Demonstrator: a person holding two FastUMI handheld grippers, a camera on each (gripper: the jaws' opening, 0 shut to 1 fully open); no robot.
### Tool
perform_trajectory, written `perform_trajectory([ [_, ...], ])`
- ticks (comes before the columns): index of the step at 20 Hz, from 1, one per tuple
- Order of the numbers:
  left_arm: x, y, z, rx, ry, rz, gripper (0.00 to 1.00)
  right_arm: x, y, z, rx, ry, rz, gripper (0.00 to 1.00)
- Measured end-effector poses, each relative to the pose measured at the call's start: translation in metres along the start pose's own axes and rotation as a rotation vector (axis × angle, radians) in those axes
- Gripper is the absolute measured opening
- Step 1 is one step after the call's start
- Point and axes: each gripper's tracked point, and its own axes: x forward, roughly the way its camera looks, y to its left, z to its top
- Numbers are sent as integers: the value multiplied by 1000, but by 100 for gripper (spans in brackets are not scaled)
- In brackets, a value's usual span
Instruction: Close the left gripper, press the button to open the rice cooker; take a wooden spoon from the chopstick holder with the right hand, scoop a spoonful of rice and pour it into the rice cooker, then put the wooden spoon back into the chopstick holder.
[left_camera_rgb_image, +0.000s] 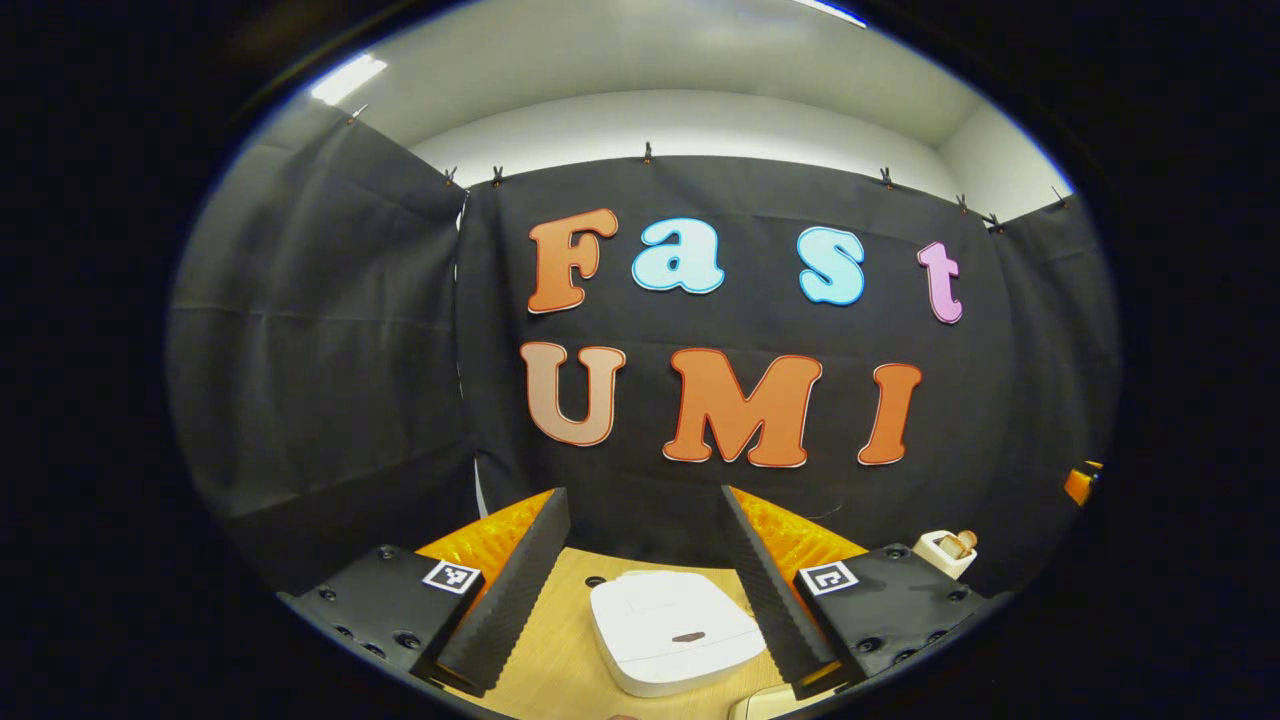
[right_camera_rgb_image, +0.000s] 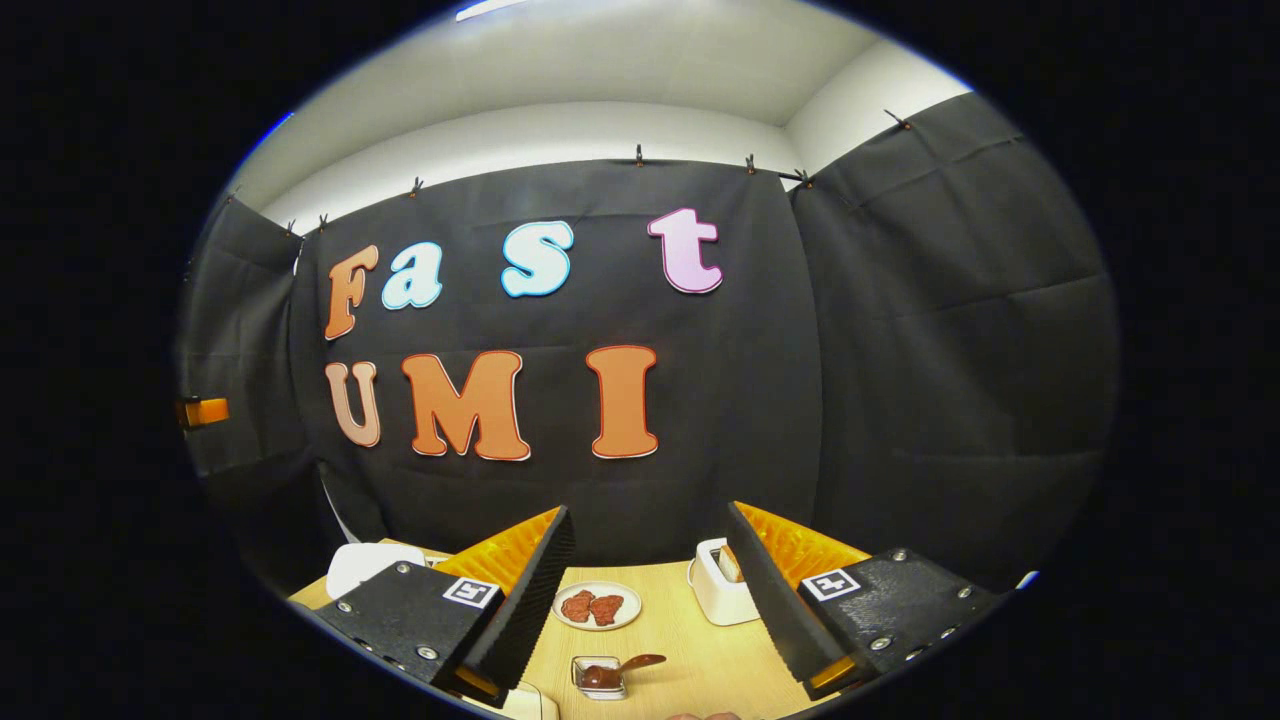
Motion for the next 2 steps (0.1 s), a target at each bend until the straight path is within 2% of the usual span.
perform_trajectory([
  [2,0,-3,-3,7,6,-6,100,1,1,-4,-1,7,3,94],
])
